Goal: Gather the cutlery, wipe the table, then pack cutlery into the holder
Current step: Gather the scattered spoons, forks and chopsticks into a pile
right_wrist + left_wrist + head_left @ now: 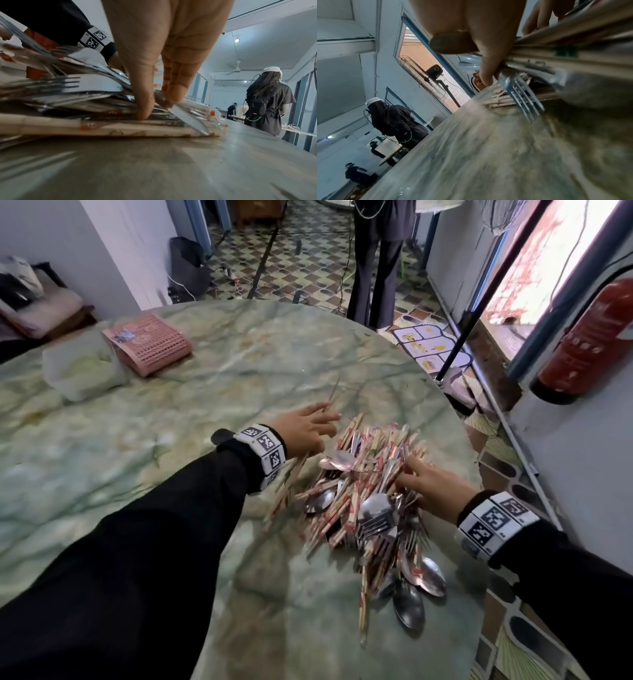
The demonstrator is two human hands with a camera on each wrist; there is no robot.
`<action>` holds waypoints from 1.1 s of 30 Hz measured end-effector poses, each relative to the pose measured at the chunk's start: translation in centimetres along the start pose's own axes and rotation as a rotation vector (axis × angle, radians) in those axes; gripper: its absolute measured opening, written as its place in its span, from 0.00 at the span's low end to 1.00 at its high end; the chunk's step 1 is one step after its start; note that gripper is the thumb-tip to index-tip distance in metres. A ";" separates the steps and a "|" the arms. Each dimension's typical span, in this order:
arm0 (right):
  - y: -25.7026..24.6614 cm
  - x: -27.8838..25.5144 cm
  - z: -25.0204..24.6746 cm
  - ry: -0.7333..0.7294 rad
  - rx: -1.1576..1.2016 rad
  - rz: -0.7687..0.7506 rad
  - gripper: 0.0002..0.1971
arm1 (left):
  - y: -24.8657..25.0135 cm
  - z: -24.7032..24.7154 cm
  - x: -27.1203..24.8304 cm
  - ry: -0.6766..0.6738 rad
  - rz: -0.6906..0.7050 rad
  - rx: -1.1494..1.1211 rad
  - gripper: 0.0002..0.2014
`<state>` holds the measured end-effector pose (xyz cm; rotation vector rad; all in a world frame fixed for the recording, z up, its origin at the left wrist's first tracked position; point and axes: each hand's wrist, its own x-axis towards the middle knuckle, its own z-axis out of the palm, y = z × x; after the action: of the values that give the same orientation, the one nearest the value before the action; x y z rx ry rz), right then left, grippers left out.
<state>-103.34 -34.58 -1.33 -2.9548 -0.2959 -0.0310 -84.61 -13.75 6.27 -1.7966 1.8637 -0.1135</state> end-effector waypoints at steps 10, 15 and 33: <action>-0.4 0.0 0.0 0.041 -0.001 -0.003 0.18 | 1.0 2.0 1.1 0.091 -0.050 -0.043 0.18; -0.8 -0.1 -0.3 0.016 0.037 0.016 0.17 | 1.1 1.5 0.6 0.252 -0.295 -0.263 0.08; -1.7 -0.1 -1.0 -0.076 0.065 0.131 0.15 | -0.6 2.0 -2.5 0.198 -0.809 -0.711 0.08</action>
<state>-103.73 -33.16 -0.11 -2.9079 -0.1106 0.1058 -83.26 -10.80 5.61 -3.0494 1.2358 0.1014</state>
